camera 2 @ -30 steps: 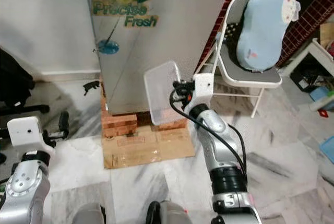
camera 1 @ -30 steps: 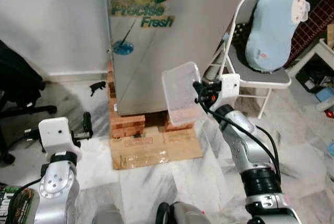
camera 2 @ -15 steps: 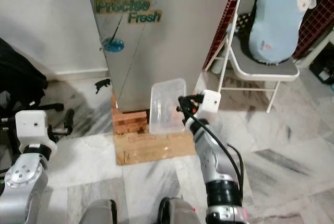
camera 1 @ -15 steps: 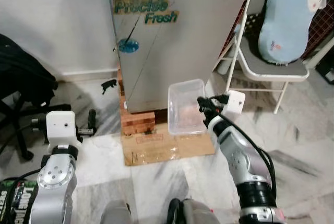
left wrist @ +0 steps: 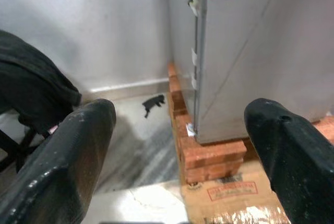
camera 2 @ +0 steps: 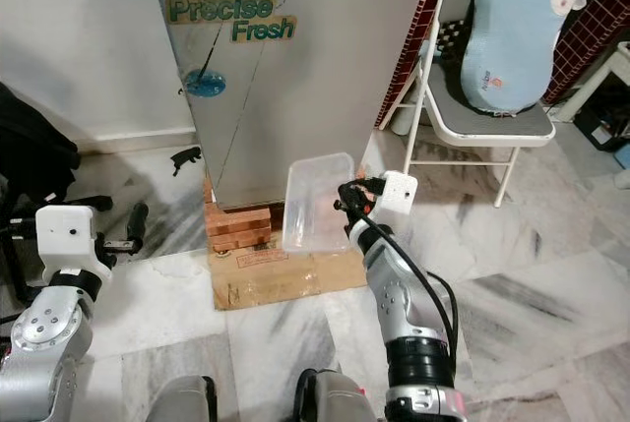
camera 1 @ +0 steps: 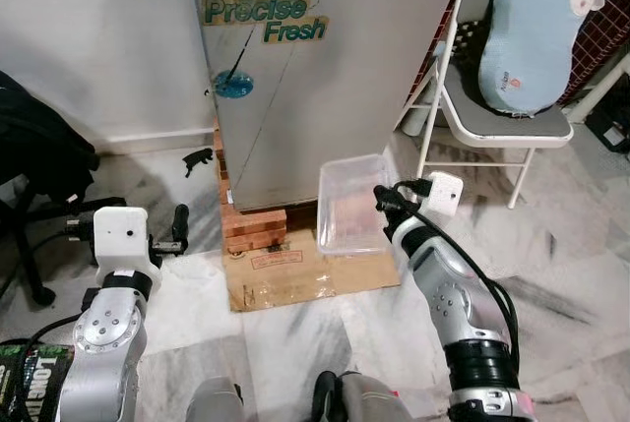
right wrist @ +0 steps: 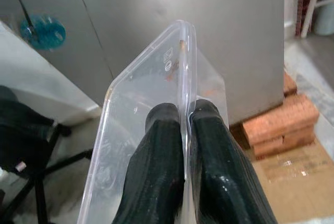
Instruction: Restocking fridge
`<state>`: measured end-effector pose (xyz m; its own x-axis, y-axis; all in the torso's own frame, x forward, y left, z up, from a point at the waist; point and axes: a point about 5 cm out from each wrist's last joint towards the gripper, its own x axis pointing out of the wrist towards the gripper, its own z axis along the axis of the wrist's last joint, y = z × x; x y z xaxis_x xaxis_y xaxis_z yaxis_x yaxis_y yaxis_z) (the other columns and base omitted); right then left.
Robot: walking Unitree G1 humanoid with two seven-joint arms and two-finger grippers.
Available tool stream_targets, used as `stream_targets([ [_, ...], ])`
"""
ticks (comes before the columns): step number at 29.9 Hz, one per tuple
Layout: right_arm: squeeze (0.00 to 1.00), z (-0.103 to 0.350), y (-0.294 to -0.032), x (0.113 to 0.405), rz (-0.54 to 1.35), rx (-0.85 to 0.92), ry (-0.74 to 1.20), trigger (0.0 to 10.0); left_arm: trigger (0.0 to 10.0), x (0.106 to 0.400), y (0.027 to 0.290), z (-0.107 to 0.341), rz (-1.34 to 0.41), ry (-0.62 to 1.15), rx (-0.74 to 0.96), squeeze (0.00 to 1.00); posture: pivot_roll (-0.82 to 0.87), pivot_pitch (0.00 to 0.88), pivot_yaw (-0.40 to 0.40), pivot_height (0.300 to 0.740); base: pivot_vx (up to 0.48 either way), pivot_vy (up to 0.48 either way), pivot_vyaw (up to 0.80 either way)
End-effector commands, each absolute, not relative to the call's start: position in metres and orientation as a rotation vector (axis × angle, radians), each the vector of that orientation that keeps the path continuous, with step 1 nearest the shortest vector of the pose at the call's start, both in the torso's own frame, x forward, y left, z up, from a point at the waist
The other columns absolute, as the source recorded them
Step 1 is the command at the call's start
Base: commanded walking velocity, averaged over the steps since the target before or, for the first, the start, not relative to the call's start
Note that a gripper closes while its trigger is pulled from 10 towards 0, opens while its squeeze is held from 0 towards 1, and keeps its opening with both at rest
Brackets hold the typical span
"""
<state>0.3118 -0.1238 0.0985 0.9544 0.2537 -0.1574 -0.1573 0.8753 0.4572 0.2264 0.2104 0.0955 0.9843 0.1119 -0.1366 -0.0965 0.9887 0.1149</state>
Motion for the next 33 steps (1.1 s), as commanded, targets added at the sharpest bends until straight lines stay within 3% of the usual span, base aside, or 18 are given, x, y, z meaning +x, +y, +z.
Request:
stream_targets([
  [1, 0.00, 0.1046, -0.1261, 0.3130, 0.220, 0.443, 0.188, 10.0, 10.0, 0.2274, 0.2062, 0.0981, 0.091, 0.129, 0.103, 0.00, 0.16, 0.156, -0.101, 0.740, 0.405, 0.000, -0.80],
  [4, 0.00, 0.1050, -0.1244, 0.3116, 0.226, 0.447, 0.187, 10.0, 10.0, 0.2272, 0.2059, 0.0976, 0.092, 0.133, 0.096, 0.00, 0.15, 0.158, -0.103, 0.740, 0.401, 0.091, -0.73],
  [12, 0.00, 0.1026, -0.1257, 0.3075, 0.230, 0.436, 0.197, 10.0, 10.0, 0.2284, 0.2061, 0.0961, 0.098, 0.143, 0.073, 0.00, 0.14, 0.164, -0.105, 0.740, 0.351, 0.324, 0.00],
  [20, 0.00, 0.1012, -0.1283, 0.3071, 0.217, 0.419, 0.203, 10.0, 10.0, 0.2269, 0.2040, 0.0952, 0.089, 0.149, 0.081, 0.00, 0.15, 0.171, -0.107, 0.740, 0.283, 0.388, -0.62],
  [33, 0.00, 0.0989, -0.1304, 0.3066, 0.194, 0.402, 0.204, 10.0, 10.0, 0.2338, 0.2121, 0.0994, 0.114, 0.148, 0.126, 0.00, 0.14, 0.170, -0.094, 0.740, 0.000, 0.043, 0.00],
])
